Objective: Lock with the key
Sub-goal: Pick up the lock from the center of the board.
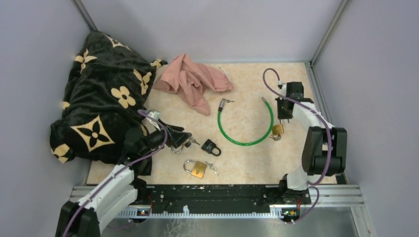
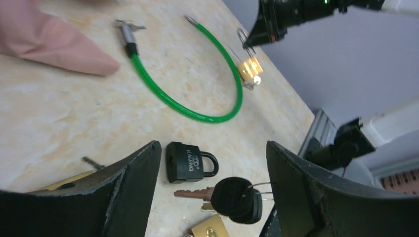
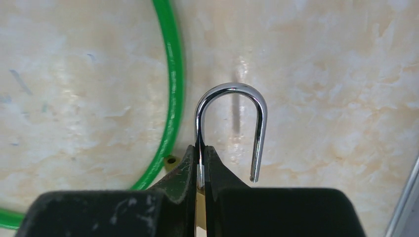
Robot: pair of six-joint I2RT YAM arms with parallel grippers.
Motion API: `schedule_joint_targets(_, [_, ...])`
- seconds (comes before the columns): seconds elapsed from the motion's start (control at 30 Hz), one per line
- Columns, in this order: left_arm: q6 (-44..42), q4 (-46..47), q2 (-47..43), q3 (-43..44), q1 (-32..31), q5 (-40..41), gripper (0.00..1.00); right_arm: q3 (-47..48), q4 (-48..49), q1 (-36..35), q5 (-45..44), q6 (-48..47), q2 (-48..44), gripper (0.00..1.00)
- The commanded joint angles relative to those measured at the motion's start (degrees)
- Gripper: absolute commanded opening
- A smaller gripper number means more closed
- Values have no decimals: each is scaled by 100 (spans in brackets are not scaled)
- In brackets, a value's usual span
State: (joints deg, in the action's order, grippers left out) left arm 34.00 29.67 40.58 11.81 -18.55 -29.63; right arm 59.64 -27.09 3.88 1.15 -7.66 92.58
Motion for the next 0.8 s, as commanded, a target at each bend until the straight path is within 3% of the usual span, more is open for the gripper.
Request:
schedule_joint_targets(0.0, [-1389, 44, 745, 618, -646, -1126, 82, -323, 638, -205, 202, 902, -1108, 0])
schedule_joint_targets(0.1, [-2271, 22, 1424, 1027, -1133, -1762, 85, -878, 863, -420, 494, 1178, -1834, 0])
schedule_joint_targets(0.23, [-2959, 997, 2530, 1237, -1697, -2306, 93, -1726, 1230, -828, 1078, 1564, -2786, 0])
schedule_joint_targets(0.4, [-4882, 1471, 3655, 1587, -2391, -2791, 95, -2283, 1502, -1218, 1854, 1943, -3415, 0])
schedule_joint_targets(0.5, [-5579, 1105, 3893, 1821, -2444, -2772, 96, -2313, 1493, -1432, 1939, 2028, -3513, 0])
schedule_joint_targets(0.57, [-6585, 305, 3792, 1901, -2443, -2706, 96, -2318, 1538, -1592, 2049, 2053, -3510, 0])
schedule_joint_targets(0.63, [-7412, -544, 3686, 1868, -2440, -2414, 99, -2331, 1650, -1763, 2194, 2125, -3454, 0])
schedule_joint_targets(0.77, [-8616, -1208, 3540, 1737, -2390, -1741, 99, -2087, 1733, -2419, 2141, 2107, -3103, 0])
